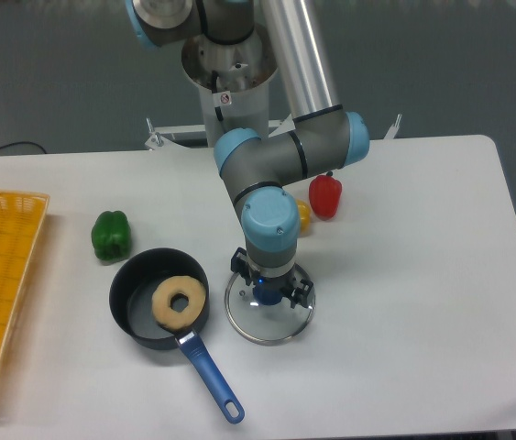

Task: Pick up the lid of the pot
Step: 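Close the gripper around the blue knob of the glass lid, then lift the glass lid by its knob up off the table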

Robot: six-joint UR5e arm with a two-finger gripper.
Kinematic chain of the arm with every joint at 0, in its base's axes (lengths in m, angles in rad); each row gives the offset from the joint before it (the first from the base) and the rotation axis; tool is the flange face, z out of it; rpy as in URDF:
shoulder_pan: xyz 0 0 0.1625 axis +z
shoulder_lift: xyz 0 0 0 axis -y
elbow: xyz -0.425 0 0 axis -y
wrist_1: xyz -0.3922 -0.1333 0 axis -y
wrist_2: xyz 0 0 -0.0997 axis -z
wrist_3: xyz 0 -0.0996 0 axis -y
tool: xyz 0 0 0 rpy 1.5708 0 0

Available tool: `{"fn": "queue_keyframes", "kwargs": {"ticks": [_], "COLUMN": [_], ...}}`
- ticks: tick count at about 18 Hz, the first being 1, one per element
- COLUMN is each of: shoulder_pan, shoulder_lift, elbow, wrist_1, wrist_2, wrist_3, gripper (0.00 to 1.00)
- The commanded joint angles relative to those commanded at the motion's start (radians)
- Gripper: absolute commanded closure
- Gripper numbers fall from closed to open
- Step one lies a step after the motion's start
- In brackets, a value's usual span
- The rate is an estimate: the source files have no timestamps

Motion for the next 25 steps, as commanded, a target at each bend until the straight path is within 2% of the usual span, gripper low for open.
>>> {"fn": "queue_keyframes", "kwargs": {"ticks": [3, 4, 8, 17, 19, 22, 25], "shoulder_pan": [0.0, 0.0, 0.0, 0.006, 0.011, 0.015, 0.037], "shoulder_lift": [-0.002, 0.0, 0.003, 0.014, 0.017, 0.035, 0.066], "elbow": [-0.003, -0.003, 0.002, 0.038, 0.066, 0.1, 0.104], "wrist_1": [-0.002, -0.003, -0.005, -0.014, -0.037, -0.084, -0.107], "wrist_2": [0.002, 0.002, 0.002, -0.002, -0.011, -0.011, -0.017], "wrist_3": [0.003, 0.002, 0.006, 0.012, 0.024, 0.109, 0.202], "gripper": [0.28, 0.34, 0.39, 0.39, 0.39, 0.4, 0.4]}}
